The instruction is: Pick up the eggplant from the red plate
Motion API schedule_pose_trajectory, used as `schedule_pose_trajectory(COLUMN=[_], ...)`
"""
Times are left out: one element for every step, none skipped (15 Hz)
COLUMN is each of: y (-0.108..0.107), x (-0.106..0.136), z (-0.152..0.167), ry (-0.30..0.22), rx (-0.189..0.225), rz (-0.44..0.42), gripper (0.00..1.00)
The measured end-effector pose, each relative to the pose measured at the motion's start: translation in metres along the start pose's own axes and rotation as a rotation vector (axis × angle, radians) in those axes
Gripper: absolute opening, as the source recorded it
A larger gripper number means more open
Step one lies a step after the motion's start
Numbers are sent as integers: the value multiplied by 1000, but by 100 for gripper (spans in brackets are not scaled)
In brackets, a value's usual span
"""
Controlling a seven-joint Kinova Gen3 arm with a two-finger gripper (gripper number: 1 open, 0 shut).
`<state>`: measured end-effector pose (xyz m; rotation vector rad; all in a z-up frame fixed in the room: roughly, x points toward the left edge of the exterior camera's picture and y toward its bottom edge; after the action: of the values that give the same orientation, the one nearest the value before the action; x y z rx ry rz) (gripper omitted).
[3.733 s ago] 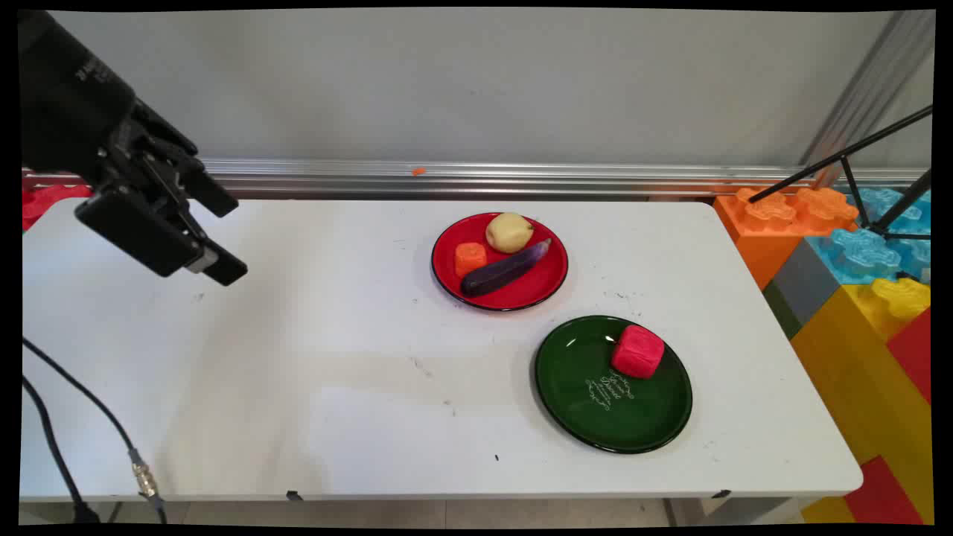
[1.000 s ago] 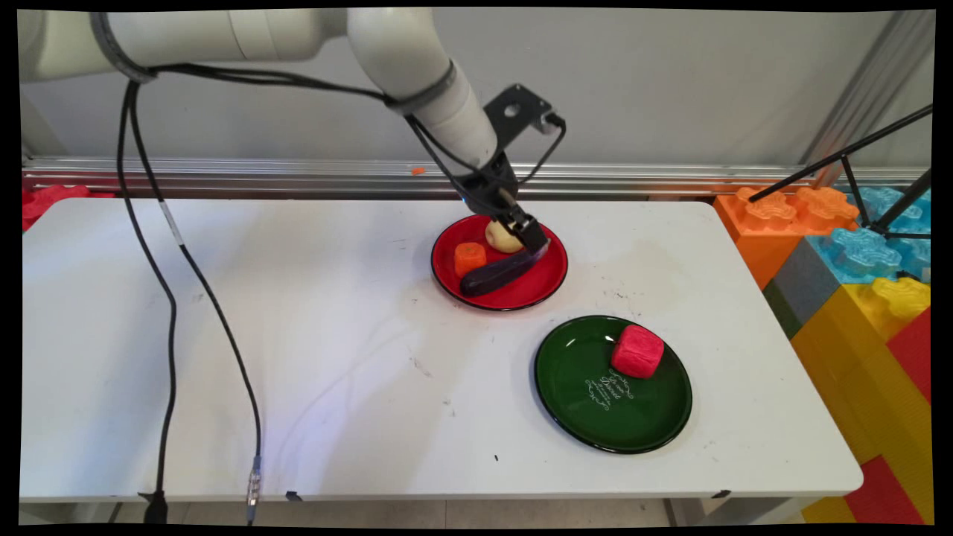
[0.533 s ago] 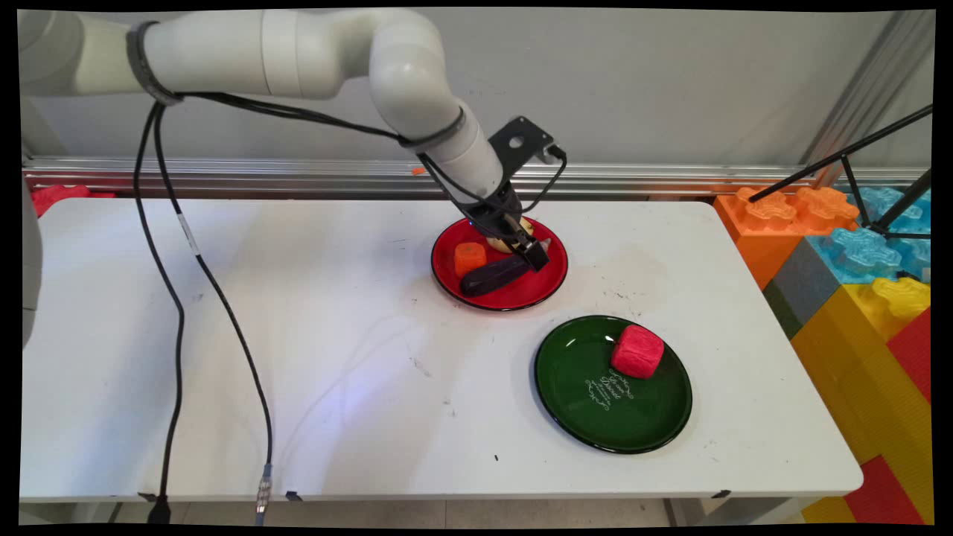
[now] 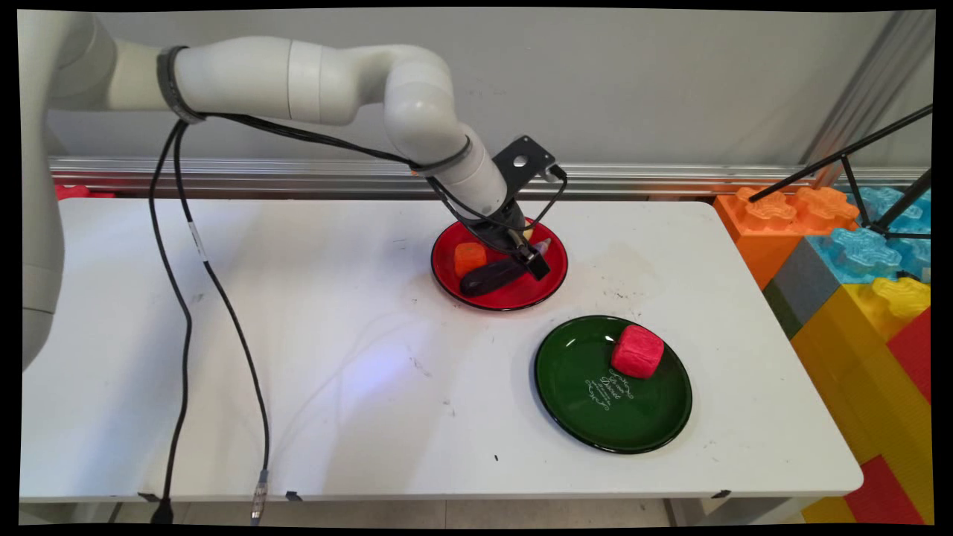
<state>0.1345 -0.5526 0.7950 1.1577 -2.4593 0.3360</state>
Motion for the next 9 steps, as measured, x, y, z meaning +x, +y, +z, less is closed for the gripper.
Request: schedule_pose_trajectory(y=[-1,-2,-2,-3,-4,-4,-4,-5,-5], x=[0,-1,-1,-2,-2,-3,-4,-5,-6], z=[3,7,10,13,16,19,21,22,24], ry=[1,1,2,4,5,5,6,6,6], rx=[2,4,5,5,4,4,3,2,1], rz=[3,7,10,13,17,20,22,24,26], gripper=[100,100,100,100,100,100,100,100,100])
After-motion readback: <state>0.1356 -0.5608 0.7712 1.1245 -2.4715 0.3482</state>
